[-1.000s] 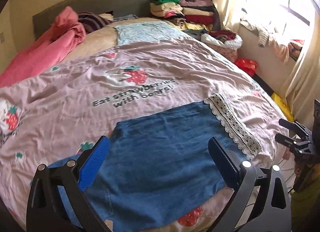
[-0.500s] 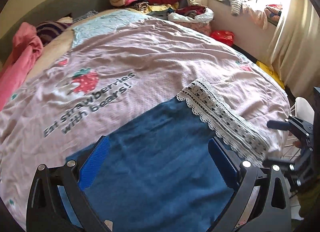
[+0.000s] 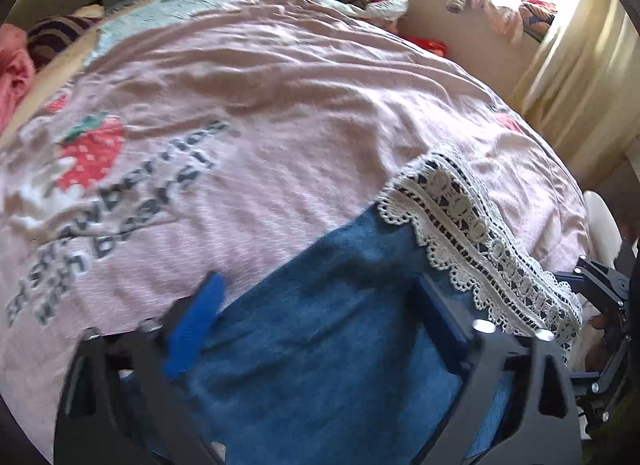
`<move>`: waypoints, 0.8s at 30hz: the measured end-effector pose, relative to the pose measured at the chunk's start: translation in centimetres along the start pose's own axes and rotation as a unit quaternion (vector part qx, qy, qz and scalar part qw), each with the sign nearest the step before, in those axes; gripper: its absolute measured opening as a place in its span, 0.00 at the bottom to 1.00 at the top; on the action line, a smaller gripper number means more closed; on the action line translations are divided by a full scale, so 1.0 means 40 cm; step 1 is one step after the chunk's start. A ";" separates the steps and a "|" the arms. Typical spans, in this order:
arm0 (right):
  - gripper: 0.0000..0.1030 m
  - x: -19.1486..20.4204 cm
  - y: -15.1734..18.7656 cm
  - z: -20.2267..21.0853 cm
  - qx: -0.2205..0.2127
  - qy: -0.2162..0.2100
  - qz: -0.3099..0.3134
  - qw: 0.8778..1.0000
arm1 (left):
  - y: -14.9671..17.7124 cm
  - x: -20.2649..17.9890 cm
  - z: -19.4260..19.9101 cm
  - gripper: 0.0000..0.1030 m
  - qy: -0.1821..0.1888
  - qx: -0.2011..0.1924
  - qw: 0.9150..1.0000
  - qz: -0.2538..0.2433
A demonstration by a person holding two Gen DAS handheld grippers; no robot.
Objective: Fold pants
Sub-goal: 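Grasp the lace-trimmed leg hem with both tools, then lift the lace hem with both tools and fold it toward the waistband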
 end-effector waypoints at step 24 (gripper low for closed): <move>0.13 0.281 -0.109 -0.005 -0.013 -0.098 0.108 0.989 | 0.025 0.052 0.176 0.09 0.054 -0.087 0.993 0.058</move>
Point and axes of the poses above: each gripper's, at about its wrist camera, not at the fingertips, and z roughly against the way its jaws point, x to its left, y to its underside, the point moved 7 cm from there along -z, roughly the way its jaws point, and after that the axes turned 11 degrees about -y, right-handed, at the moved point
